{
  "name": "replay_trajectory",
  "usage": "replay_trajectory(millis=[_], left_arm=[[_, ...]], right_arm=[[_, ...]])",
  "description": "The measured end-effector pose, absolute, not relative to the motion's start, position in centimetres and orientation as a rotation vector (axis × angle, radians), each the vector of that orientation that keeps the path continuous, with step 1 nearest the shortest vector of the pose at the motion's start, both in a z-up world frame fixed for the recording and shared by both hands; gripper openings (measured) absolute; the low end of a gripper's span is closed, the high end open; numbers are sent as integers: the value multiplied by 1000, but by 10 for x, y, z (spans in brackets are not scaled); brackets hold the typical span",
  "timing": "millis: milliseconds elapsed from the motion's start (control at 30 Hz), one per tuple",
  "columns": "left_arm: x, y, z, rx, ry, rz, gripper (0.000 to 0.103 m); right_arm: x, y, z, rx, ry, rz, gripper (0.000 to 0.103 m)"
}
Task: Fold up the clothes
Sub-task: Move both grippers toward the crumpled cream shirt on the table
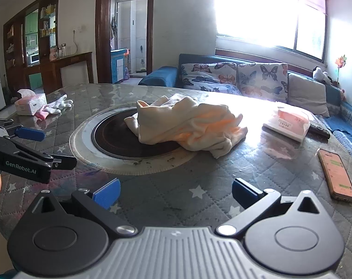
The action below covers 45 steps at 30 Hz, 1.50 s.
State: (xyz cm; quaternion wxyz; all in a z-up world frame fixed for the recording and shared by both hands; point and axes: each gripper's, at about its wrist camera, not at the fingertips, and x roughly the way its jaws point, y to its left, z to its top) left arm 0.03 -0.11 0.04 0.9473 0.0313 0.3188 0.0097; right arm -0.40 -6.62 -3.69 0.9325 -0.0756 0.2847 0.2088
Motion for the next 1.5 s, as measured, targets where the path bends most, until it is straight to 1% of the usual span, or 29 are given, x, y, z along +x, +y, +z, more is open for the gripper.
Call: replay_trajectory(millis=[567, 1000, 1300, 1500], left_arm=[[8, -28, 8, 69, 675, -29, 103], [17, -38, 13, 78, 711, 15, 103], [19, -40, 16, 55, 733, 55, 103], [23, -39, 13, 27, 759, 70, 103]], right_arm=[[-9, -64, -32, -179, 558, 383, 103], [-6, -66, -31, -173, 580, 361, 103], [-2, -67, -38, -53, 623, 327, 103], [2, -62, -42, -67, 647, 300, 103]])
